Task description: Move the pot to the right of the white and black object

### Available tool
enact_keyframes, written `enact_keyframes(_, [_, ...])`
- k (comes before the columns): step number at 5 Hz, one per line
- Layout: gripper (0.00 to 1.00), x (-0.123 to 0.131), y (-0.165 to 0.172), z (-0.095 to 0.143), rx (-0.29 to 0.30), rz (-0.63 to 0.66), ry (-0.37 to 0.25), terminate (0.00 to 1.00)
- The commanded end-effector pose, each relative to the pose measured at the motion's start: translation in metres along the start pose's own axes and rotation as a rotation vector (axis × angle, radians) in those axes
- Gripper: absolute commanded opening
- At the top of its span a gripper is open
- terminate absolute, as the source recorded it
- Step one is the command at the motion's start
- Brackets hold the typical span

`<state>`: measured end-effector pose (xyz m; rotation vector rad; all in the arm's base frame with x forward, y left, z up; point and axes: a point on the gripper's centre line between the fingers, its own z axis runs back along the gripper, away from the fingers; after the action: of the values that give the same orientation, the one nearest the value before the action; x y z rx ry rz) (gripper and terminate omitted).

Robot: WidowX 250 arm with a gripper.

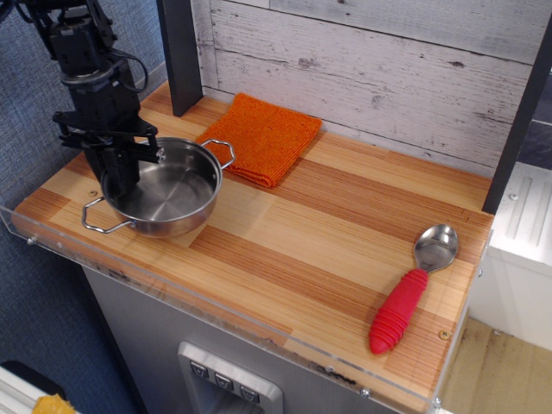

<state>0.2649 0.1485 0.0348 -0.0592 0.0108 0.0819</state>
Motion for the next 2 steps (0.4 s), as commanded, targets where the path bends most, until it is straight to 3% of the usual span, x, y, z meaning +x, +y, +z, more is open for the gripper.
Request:
enact_keyframes(1, [0.00, 0.0000, -0.0207, 0.0002, 0.050, -0.118, -0.009, 0.00])
enact_keyframes(2, [0.00, -0.0005, -0.0261, -0.0068, 0.067, -0.126, 0.014, 0.00])
